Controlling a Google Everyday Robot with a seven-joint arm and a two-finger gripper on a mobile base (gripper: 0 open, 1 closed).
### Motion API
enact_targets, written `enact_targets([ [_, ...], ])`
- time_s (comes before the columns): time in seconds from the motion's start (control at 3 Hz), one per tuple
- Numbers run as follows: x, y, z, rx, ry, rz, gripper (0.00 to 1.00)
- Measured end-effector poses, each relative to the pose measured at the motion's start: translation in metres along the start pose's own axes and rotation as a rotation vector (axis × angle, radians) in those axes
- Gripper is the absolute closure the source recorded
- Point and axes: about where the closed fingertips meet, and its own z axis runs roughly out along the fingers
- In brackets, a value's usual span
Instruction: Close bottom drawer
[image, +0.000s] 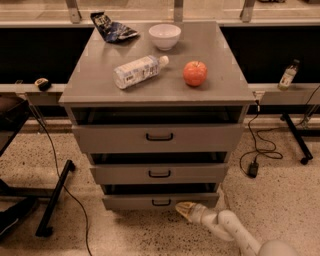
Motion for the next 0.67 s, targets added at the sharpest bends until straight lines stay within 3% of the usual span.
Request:
enact_targets([
  [0.33,0.005,-0.015,0.008,-0.023,-0.010,0.034,1.00],
  [0.67,0.012,-0.010,-0.004,-0.073,-0.031,0.025,1.00],
])
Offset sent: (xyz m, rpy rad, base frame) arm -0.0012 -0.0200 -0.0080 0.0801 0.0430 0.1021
